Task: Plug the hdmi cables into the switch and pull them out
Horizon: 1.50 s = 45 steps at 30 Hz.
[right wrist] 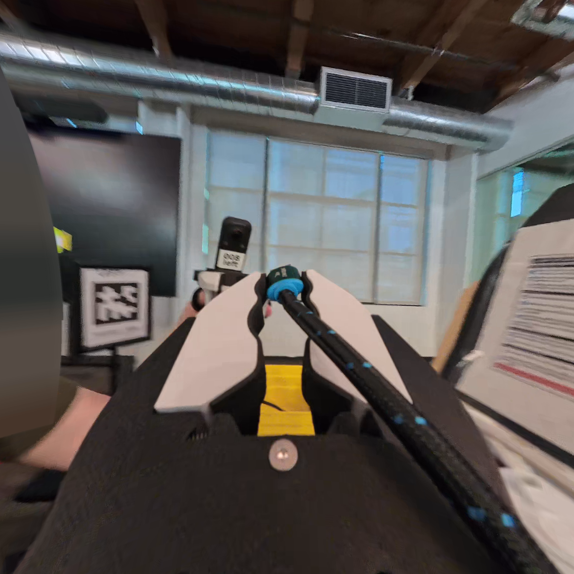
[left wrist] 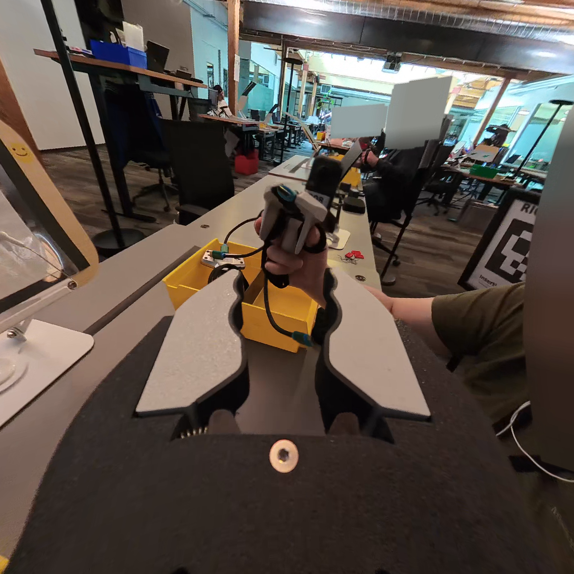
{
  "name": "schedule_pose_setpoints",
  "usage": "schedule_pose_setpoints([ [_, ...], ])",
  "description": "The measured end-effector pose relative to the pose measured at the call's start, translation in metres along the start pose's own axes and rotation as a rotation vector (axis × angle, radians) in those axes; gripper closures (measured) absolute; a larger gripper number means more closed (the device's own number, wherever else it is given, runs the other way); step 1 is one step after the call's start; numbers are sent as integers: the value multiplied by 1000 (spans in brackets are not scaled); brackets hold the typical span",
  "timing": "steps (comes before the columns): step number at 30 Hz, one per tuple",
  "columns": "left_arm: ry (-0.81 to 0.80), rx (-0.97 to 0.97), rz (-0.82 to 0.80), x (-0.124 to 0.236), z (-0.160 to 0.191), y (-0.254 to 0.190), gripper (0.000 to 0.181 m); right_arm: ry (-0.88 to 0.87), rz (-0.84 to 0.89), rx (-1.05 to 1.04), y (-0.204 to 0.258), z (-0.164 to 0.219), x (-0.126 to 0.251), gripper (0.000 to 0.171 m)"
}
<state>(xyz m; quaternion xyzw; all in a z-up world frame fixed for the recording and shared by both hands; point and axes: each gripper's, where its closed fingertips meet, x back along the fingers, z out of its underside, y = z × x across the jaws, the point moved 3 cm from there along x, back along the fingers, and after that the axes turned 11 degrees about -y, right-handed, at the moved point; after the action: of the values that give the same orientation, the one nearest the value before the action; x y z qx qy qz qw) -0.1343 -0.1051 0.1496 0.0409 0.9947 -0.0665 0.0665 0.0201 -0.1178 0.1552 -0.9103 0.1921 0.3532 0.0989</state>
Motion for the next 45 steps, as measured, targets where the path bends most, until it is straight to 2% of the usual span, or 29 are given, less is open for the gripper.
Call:
schedule_pose_setpoints([
  [4, 41, -150, -74, 7, -1, -21, 132, -16, -121, -277, 13, -7, -6, 150],
  [7, 66, -279, -206, 23, 11, -26, 129, 32, -135, -271, 20, -6, -9, 150],
  [10, 109, -368, -393, 59, 58, -17, 121, 81, -145, -183, 28, -11, -12, 150],
  [13, 227, -393, -535, 102, 120, -2, 123, 103, -159, -114, 35, -16, -13, 149],
  [15, 334, -301, -560, 120, 161, 1, 124, 125, -155, -84, 36, -14, -14, 149],
  [17, 412, -247, -513, 125, 191, -4, 127, 144, -160, -77, 37, -10, -15, 149],
  [19, 476, -283, -487, 123, 209, -3, 127, 158, -157, -79, 36, -5, -16, 149],
  [22, 606, -307, -449, 114, 234, 7, 115, 182, -159, -80, 37, 1, -17, 149],
  [24, 709, -277, -438, 109, 251, 17, 108, 192, -159, -66, 38, 3, -17, 149],
  [27, 816, -175, -430, 99, 269, 22, 109, 208, -164, -27, 41, 2, -17, 149],
  [30, 858, -190, -519, 94, 270, 30, 112, 211, -179, -5, 45, -1, -17, 149],
  [33, 831, -160, -596, 87, 270, 37, 113, 203, -183, 1, 47, -5, -17, 149],
  [38, 793, -53, -960, 70, 270, 55, 113, 217, -152, 3, 44, -5, -18, 149],
  [40, 766, -44, -948, 49, 272, 57, 114, 240, -137, -1, 43, -2, -18, 149],
  [43, 727, 44, -786, 17, 269, 48, 119, 254, -142, -4, 42, 2, -17, 149],
  [45, 722, 78, -700, 14, 261, 45, 113, 262, -138, 5, 41, 4, -16, 149],
])
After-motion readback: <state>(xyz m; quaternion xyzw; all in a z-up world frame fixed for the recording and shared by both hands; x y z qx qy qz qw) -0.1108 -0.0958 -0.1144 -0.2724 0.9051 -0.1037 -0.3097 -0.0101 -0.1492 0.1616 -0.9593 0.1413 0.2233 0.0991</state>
